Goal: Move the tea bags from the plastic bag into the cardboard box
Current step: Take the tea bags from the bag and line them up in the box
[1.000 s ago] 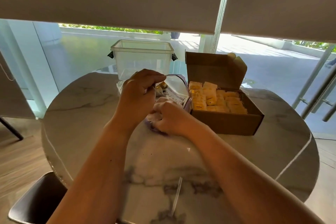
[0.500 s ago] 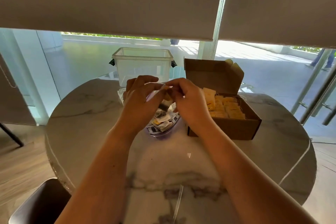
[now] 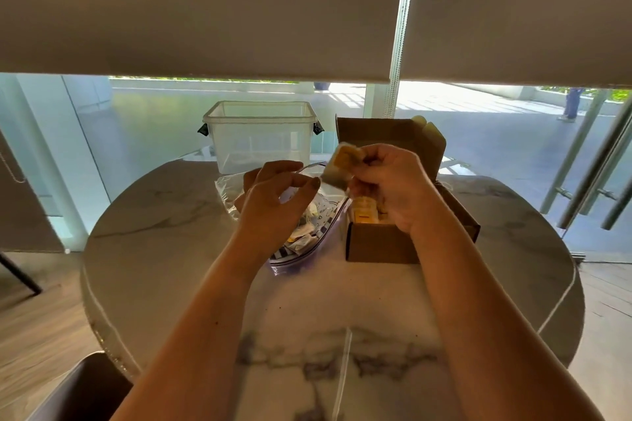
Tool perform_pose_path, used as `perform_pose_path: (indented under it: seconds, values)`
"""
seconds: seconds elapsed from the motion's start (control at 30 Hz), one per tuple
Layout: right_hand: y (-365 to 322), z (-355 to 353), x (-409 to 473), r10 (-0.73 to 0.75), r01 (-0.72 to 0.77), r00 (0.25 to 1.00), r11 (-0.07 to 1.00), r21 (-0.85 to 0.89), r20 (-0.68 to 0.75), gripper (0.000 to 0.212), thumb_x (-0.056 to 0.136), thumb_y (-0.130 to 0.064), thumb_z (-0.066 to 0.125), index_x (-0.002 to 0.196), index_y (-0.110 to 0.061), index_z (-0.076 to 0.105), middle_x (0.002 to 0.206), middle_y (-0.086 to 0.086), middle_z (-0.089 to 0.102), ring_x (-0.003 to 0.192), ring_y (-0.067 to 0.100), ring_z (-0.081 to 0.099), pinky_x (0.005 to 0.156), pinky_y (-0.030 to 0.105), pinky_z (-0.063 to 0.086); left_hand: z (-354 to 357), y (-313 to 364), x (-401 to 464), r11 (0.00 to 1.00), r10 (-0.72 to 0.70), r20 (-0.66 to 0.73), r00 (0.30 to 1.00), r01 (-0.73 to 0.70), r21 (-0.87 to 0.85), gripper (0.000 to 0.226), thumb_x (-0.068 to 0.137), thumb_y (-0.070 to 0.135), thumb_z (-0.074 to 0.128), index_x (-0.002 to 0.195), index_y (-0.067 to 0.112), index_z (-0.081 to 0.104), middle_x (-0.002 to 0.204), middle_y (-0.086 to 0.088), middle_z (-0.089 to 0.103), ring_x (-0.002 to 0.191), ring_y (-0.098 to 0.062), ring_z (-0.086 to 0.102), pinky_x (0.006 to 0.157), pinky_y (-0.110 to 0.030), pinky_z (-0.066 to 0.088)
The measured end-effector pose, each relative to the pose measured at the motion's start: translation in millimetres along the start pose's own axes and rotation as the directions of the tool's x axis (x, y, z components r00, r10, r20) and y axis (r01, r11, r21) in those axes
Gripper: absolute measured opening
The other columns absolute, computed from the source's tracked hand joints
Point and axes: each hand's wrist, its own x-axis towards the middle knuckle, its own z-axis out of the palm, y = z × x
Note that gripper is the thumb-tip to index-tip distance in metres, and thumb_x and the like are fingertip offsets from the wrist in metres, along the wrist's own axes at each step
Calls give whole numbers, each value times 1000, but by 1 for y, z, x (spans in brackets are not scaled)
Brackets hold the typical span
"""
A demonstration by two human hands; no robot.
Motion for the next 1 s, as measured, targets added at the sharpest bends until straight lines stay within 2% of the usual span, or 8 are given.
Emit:
perform_pose_path:
  seconds: [0.1, 0.23, 0.33, 0.47, 0.73, 0.87, 0.93, 1.0]
  values:
    - [-2, -27, 11, -30, 32, 986, 999, 12, -162, 10, 86, -7, 61, 93, -13, 61, 92, 6, 66, 74, 18, 67, 68, 29, 57, 0, -1, 1, 1000, -5, -13, 1000, 5, 12, 13, 88, 32, 61, 92, 25, 71, 118, 11, 57, 123, -14, 37, 106, -43, 30]
    - [15, -54, 25, -175, -102, 898, 809, -578, -403, 14, 90, -6, 56, 102, -7, 63, 96, 13, 65, 83, 23, 63, 58, 20, 47, 0, -4, 3, 1000, 15, -16, 1000, -15, 0, 16, 89, 29, 60, 97, 23, 72, 118, 8, 59, 122, -16, 40, 106, -42, 32]
    - [28, -58, 30, -88, -205, 935, 658, -725, -344, 17, 91, -10, 56, 105, -6, 65, 95, 14, 63, 84, 26, 60, 73, 34, 53, -1, -3, 2, 1000, 8, -29, 1000, -8, -4, 13, 89, 26, 60, 98, 26, 71, 116, 10, 59, 121, -14, 39, 102, -31, 31]
    - [35, -50, 35, -64, -172, 970, 506, -845, -235, 15, 87, -7, 59, 98, -8, 69, 89, 10, 62, 86, 26, 60, 81, 39, 54, -1, -2, 2, 1000, -5, -18, 1000, 4, -28, 12, 89, 26, 61, 92, 35, 66, 109, 18, 57, 119, -12, 39, 97, -26, 29]
    - [46, -43, 40, -102, -198, 961, 401, -894, -259, 11, 87, -10, 63, 98, -8, 66, 85, 7, 60, 78, 21, 56, 70, 29, 47, 0, -7, 4, 998, 21, -15, 1000, -22, -53, 16, 89, 23, 61, 93, 37, 66, 112, 14, 59, 119, -17, 45, 104, -41, 36]
    - [36, -43, 33, -227, -91, 948, 478, -874, -223, 9, 87, -13, 64, 96, -11, 64, 95, 4, 62, 90, 19, 59, 73, 27, 43, -2, -11, 5, 993, 21, 13, 1000, -19, -121, 32, 89, 3, 54, 98, 32, 66, 112, 11, 58, 119, -18, 47, 100, -47, 42]
    - [23, -34, 23, -330, 54, 925, 602, -797, -187, 5, 86, -15, 65, 89, -17, 62, 88, -5, 60, 84, 11, 59, 72, 22, 45, -4, -12, 6, 983, 15, 14, 1000, -12, -182, 44, 85, -7, 48, 97, 31, 66, 113, 8, 59, 117, -18, 50, 99, -46, 44]
    - [7, -18, 9, -292, 172, 951, 769, -615, -99, 7, 85, -18, 67, 87, -19, 60, 79, -9, 61, 68, 5, 59, 60, 16, 48, -5, -11, 5, 974, 1, 13, 1000, 2, -227, 48, 84, -10, 44, 95, 31, 66, 114, 5, 60, 116, -18, 52, 96, -40, 47]
